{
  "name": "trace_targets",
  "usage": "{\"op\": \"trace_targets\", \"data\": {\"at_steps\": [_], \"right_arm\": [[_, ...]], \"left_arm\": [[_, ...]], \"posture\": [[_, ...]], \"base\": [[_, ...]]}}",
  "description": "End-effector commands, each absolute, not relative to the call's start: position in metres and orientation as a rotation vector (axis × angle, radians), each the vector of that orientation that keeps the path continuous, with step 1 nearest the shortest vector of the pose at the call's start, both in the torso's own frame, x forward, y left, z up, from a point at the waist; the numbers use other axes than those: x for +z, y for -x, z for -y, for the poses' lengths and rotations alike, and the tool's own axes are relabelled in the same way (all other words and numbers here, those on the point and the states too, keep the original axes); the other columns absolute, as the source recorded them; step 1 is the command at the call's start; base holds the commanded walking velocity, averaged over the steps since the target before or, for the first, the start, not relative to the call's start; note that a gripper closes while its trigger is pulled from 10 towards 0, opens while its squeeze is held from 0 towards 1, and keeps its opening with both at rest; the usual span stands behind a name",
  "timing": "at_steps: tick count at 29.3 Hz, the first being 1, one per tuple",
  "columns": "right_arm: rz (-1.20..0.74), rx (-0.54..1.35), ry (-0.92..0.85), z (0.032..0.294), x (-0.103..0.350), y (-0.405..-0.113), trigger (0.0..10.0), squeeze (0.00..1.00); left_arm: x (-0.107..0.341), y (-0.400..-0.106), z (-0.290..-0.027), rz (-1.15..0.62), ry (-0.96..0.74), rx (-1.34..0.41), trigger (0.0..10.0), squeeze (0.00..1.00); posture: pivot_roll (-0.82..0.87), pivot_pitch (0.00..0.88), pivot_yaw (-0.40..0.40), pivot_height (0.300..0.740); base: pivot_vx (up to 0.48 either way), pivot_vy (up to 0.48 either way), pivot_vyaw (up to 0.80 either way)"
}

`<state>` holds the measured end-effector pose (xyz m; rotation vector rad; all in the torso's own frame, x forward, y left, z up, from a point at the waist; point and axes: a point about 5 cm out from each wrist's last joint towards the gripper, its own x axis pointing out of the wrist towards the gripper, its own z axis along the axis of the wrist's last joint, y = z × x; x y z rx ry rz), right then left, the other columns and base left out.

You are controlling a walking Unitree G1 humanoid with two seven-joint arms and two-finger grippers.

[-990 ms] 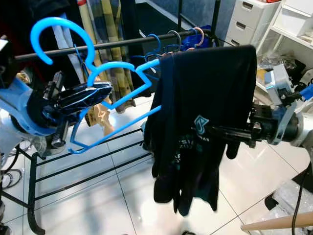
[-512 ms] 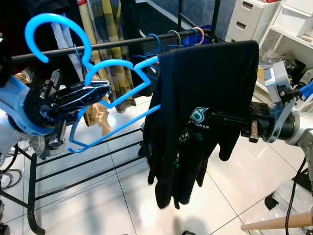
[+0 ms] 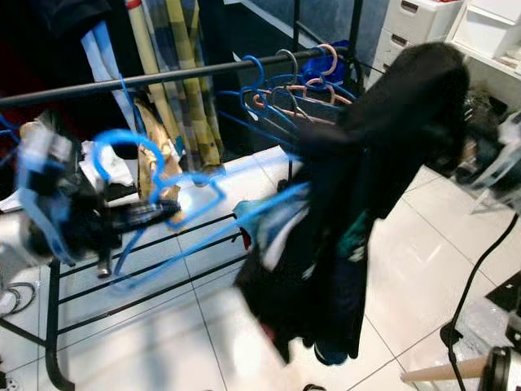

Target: Hang hanger

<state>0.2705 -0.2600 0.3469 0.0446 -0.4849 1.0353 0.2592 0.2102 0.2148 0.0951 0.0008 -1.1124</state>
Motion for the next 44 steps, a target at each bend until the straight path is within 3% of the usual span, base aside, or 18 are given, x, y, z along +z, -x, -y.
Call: {"op": "trace_targets", "data": {"at_steps": [1, 6, 12, 13, 16, 21, 23, 26, 31, 34, 36, 44], "right_arm": [[0.518, 0.975, -0.067, 0.267, 0.348, -0.273, 0.0, 0.00], [0.471, 0.830, -0.126, 0.277, 0.330, -0.287, 0.0, 0.00], [0.125, 0.629, -0.083, 0.284, 0.263, -0.308, 0.0, 0.00], [0.015, 0.551, -0.110, 0.283, 0.228, -0.311, 10.0, 0.00], [-0.218, 0.428, -0.142, 0.271, 0.145, -0.301, 10.0, 0.00], [-0.330, 0.296, -0.193, 0.262, 0.087, -0.282, 10.0, 0.00], [-0.411, 0.198, -0.196, 0.256, 0.048, -0.260, 10.0, 0.00], [-0.474, 0.139, -0.137, 0.254, 0.023, -0.236, 10.0, 0.00], [-0.512, 0.106, -0.083, 0.256, 0.008, -0.214, 10.0, 0.00], [-0.535, 0.103, -0.079, 0.257, 0.000, -0.203, 10.0, 0.00], [-0.505, 0.068, -0.165, 0.260, -0.004, -0.192, 10.0, 0.00], [-0.470, 0.042, -0.284, 0.264, -0.006, -0.199, 10.0, 0.00]], "left_arm": [[0.197, -0.260, -0.223, -0.099, -0.164, -1.058, 10.0, 0.00], [0.159, -0.258, -0.243, -0.230, -0.150, -0.942, 10.0, 0.00], [0.131, -0.259, -0.255, -0.282, -0.122, -0.766, 10.0, 0.00], [0.115, -0.261, -0.255, -0.314, -0.103, -0.648, 10.0, 0.00], [0.074, -0.257, -0.251, -0.404, -0.022, -0.359, 10.0, 0.00], [0.041, -0.238, -0.232, -0.448, 0.060, -0.175, 10.0, 0.00], [0.019, -0.217, -0.217, -0.496, 0.087, -0.052, 10.0, 0.00], [0.002, -0.194, -0.218, -0.547, 0.057, 0.064, 10.0, 0.00], [-0.007, -0.175, -0.220, -0.577, 0.006, 0.103, 10.0, 0.00], [-0.012, -0.165, -0.217, -0.585, 0.043, 0.099, 10.0, 0.00], [-0.016, -0.155, -0.212, -0.540, 0.158, 0.081, 10.0, 0.00], [-0.053, -0.145, -0.234, -0.608, 0.179, 0.099, 10.0, 0.00]], "posture": [[-0.07, 0.126, 0.006, 0.740], [-0.06, 0.129, 0.009, 0.740], [-0.06, 0.133, 0.009, 0.740], [-0.05, 0.137, 0.008, 0.740], [-0.04, 0.139, 0.006, 0.740], [-0.02, 0.143, 0.001, 0.740], [-0.02, 0.147, -0.003, 0.740], [-0.02, 0.165, -0.010, 0.740], [-0.01, 0.175, -0.015, 0.740], [0.00, 0.191, -0.022, 0.740], [0.00, 0.207, -0.027, 0.740], [0.03, 0.205, -0.046, 0.740]], "base": [[0.000, 0.000, 0.00], [0.000, 0.000, 0.00], [0.000, 0.000, 0.00], [0.000, 0.000, 0.00], [0.000, 0.000, 0.00], [0.000, 0.000, 0.45], [0.000, 0.000, 0.75], [0.000, 0.000, 0.75], [0.000, 0.000, 0.75], [0.000, 0.000, 0.74], [0.000, 0.000, 0.66], [0.000, 0.000, 0.66]]}}
